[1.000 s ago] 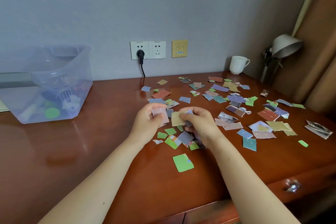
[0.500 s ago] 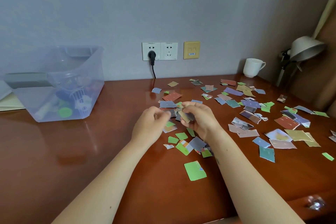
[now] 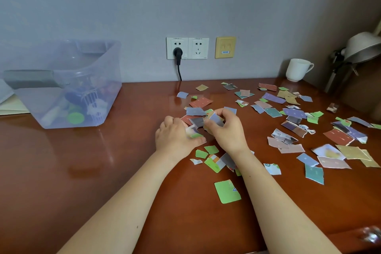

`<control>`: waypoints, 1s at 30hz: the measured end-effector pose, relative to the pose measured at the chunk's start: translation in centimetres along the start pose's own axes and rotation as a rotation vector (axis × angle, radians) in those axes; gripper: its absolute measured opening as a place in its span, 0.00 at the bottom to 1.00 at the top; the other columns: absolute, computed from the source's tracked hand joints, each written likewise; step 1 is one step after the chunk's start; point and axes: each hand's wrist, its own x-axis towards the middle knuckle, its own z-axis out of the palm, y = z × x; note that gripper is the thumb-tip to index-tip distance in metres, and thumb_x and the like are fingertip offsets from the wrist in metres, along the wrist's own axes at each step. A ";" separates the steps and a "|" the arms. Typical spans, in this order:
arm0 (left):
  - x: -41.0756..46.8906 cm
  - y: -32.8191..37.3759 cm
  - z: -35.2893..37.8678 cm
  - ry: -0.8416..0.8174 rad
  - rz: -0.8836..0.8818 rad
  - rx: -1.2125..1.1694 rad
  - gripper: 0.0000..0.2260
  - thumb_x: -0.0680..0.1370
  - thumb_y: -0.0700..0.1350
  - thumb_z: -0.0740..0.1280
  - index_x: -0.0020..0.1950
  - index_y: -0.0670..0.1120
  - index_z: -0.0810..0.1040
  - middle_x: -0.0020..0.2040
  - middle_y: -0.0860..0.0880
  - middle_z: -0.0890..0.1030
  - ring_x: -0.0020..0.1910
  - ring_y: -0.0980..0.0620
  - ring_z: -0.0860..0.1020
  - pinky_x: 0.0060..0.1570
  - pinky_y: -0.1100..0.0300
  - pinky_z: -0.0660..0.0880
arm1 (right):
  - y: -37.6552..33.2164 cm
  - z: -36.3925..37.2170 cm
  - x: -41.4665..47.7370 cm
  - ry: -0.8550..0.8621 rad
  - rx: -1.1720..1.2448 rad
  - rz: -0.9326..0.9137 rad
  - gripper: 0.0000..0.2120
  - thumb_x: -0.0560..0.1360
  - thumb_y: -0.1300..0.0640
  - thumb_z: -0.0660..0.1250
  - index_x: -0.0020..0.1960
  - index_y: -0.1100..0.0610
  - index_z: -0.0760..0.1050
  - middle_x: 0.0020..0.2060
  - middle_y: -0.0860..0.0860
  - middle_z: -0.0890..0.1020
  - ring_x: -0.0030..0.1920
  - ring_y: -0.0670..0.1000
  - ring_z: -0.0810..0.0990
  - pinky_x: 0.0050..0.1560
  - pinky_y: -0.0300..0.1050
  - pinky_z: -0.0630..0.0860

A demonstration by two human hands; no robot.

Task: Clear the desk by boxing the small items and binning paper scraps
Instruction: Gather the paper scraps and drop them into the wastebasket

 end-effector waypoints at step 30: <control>-1.1 0.8 -2.7 -0.138 -0.379 -1.295 0.04 0.78 0.39 0.62 0.50 0.46 0.74 0.42 0.41 0.82 0.35 0.48 0.83 0.39 0.56 0.82 | 0.7 0.0 0.2 -0.178 -0.413 -0.061 0.09 0.73 0.53 0.70 0.50 0.53 0.74 0.43 0.46 0.78 0.51 0.53 0.76 0.50 0.50 0.76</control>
